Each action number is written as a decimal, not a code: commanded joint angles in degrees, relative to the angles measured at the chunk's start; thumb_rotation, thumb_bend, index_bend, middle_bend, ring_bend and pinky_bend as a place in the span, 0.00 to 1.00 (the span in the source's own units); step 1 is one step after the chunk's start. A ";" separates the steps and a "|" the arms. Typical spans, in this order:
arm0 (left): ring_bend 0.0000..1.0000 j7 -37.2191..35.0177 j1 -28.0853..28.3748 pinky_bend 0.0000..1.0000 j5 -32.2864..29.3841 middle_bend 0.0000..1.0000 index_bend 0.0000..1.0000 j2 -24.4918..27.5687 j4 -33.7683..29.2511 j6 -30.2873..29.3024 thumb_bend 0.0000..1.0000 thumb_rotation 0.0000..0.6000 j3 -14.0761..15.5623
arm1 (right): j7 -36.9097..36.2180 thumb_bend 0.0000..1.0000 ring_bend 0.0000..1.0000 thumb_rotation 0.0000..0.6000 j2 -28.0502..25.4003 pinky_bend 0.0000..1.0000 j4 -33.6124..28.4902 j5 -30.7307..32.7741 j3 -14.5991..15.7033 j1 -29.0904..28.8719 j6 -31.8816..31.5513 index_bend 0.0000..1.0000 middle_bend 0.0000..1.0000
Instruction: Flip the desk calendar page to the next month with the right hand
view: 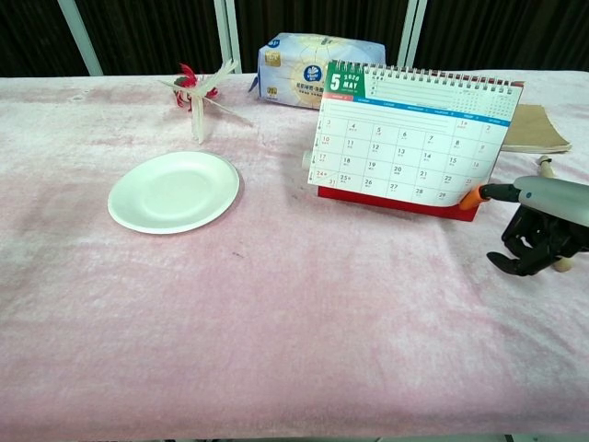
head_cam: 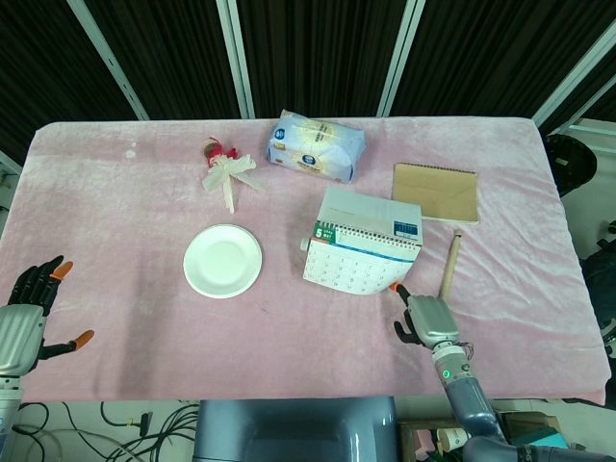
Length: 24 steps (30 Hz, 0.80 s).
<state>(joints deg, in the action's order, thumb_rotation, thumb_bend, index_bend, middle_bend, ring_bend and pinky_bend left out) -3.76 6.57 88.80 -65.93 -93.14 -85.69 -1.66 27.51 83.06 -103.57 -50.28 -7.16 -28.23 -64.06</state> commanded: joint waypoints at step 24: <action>0.00 -0.21 -0.11 0.00 0.54 0.00 0.00 0.15 -0.08 -0.29 0.00 1.00 0.20 | 0.98 0.41 0.85 1.00 -1.87 0.92 -6.22 -2.81 1.99 0.45 -3.12 0.00 0.82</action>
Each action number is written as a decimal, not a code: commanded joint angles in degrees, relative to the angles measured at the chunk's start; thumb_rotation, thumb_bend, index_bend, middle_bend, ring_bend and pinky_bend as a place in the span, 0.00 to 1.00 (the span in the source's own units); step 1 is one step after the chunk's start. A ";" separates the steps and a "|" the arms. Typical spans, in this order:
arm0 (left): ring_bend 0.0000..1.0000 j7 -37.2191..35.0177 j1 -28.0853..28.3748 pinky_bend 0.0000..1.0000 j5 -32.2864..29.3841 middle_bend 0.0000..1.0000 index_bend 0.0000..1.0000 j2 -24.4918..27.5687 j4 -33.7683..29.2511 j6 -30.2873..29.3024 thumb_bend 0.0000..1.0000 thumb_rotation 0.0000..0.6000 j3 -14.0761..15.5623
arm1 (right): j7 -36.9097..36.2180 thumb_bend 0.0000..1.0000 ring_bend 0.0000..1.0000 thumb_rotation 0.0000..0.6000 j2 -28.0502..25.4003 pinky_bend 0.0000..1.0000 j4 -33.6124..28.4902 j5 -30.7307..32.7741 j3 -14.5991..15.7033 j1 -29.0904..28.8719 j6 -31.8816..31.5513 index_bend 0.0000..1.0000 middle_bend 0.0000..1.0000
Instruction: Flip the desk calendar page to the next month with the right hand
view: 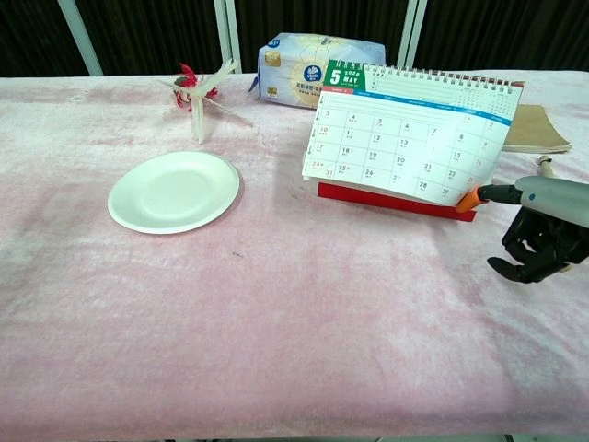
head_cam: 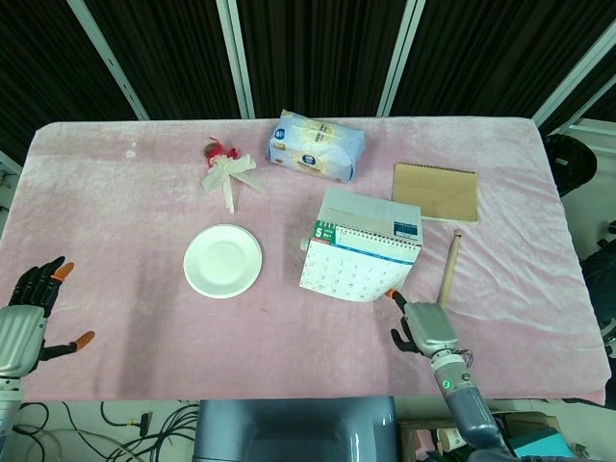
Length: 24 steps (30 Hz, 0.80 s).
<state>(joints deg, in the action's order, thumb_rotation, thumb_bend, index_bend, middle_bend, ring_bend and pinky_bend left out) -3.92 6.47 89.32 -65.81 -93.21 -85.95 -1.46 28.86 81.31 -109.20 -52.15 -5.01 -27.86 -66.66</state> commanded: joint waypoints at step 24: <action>0.00 -0.45 0.00 0.00 0.14 0.00 0.00 0.10 -0.13 0.17 0.00 1.00 0.18 | -1.71 0.41 0.71 1.00 -5.72 0.81 -10.27 -7.34 -9.54 -2.06 -7.04 0.06 0.67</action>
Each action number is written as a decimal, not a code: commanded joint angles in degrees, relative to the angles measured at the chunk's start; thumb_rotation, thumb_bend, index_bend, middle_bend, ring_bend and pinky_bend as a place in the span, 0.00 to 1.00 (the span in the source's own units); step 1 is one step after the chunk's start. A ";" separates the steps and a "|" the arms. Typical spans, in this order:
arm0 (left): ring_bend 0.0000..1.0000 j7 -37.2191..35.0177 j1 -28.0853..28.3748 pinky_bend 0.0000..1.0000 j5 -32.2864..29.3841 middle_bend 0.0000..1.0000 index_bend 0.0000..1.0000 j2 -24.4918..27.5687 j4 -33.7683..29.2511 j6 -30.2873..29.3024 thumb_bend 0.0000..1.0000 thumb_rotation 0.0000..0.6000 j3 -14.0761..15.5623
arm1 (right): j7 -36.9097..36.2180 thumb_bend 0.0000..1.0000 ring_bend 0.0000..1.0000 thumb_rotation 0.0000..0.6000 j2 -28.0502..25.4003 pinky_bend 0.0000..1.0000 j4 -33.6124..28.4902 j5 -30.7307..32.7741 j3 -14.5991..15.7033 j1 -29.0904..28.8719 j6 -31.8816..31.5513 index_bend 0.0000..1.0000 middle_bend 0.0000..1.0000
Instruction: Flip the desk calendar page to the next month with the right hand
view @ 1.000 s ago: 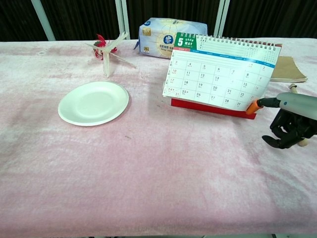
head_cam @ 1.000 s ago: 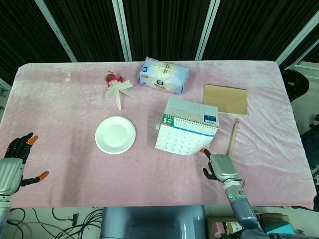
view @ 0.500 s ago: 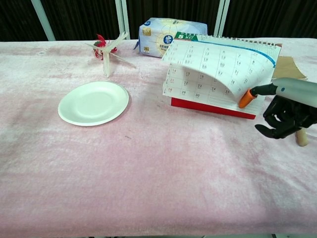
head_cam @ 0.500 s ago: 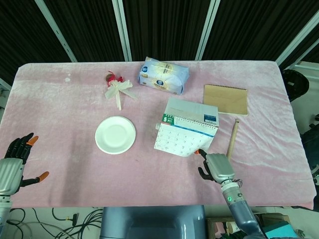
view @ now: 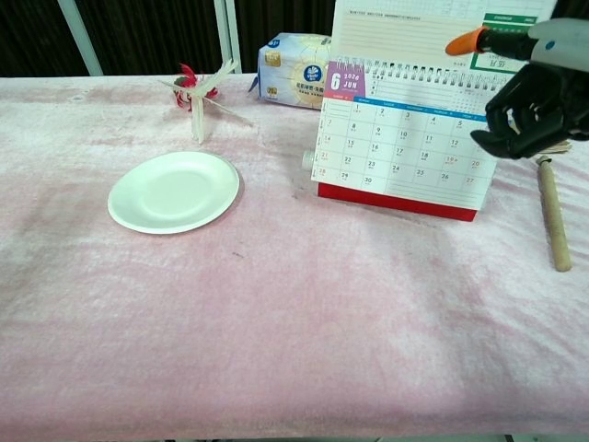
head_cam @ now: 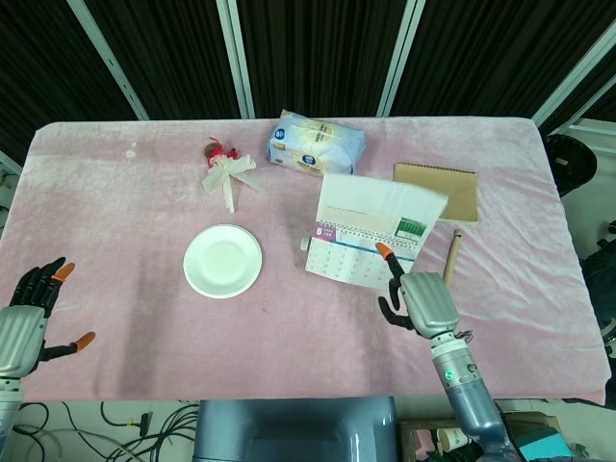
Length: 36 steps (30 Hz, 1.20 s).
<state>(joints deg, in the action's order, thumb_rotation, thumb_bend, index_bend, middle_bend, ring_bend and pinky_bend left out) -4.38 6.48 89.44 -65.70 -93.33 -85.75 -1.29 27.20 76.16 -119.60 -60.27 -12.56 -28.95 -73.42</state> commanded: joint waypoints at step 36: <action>0.00 0.21 0.09 0.00 -0.82 0.00 0.00 0.19 -0.39 0.59 0.00 1.00 -0.17 | 12.12 0.01 0.14 1.00 -7.10 0.09 9.54 24.60 -2.28 -15.39 13.92 0.00 0.17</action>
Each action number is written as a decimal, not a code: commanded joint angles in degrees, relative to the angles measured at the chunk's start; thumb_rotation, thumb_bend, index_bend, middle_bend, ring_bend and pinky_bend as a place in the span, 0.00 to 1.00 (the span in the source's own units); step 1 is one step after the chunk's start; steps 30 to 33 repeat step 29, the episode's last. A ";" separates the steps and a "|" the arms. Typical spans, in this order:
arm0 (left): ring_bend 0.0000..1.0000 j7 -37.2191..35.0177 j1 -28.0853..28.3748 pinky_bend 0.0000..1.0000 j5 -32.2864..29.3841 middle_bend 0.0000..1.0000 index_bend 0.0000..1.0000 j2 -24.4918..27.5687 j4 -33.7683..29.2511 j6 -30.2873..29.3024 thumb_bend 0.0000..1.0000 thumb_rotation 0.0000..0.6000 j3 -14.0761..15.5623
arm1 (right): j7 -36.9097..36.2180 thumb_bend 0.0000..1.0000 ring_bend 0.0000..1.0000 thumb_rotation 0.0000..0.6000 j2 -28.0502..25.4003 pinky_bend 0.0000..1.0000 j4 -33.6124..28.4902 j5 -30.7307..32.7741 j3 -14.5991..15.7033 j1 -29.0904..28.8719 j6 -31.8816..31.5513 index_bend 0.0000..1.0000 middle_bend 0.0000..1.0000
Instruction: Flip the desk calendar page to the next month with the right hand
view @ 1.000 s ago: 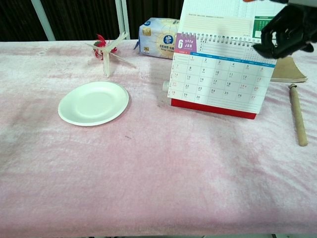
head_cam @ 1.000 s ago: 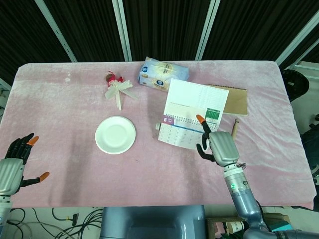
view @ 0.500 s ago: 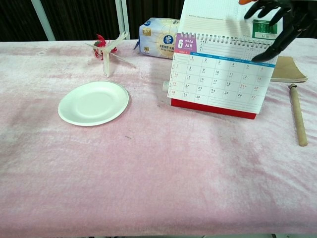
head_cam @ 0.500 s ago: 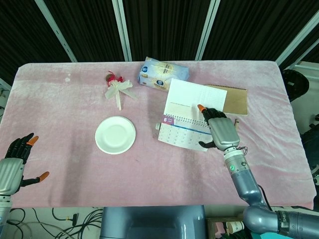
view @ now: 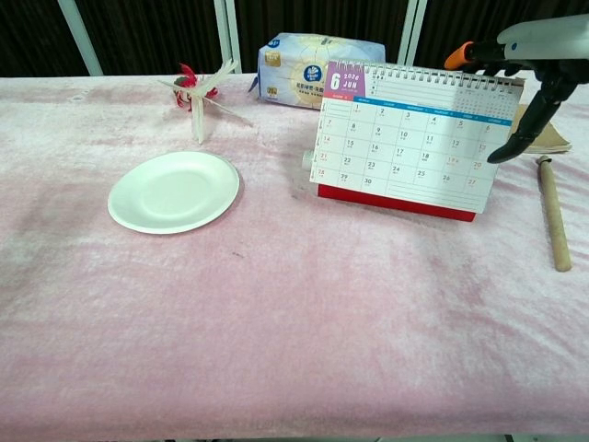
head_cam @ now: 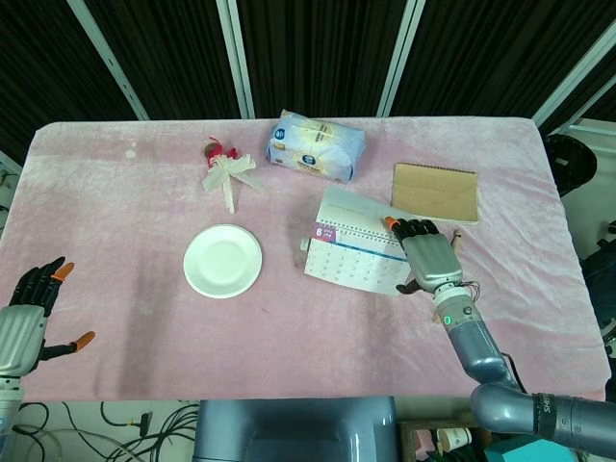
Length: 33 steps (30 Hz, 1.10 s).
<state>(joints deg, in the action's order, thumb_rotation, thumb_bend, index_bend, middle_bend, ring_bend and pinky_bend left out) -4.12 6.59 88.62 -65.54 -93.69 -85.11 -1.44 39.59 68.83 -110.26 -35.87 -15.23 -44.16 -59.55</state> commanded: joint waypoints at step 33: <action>0.00 8.11 -0.72 0.00 0.14 0.00 0.00 -0.05 0.52 -1.16 0.00 1.00 0.21 | -30.45 0.02 0.00 1.00 -11.88 0.07 5.24 -46.02 21.76 29.56 -23.59 0.00 0.00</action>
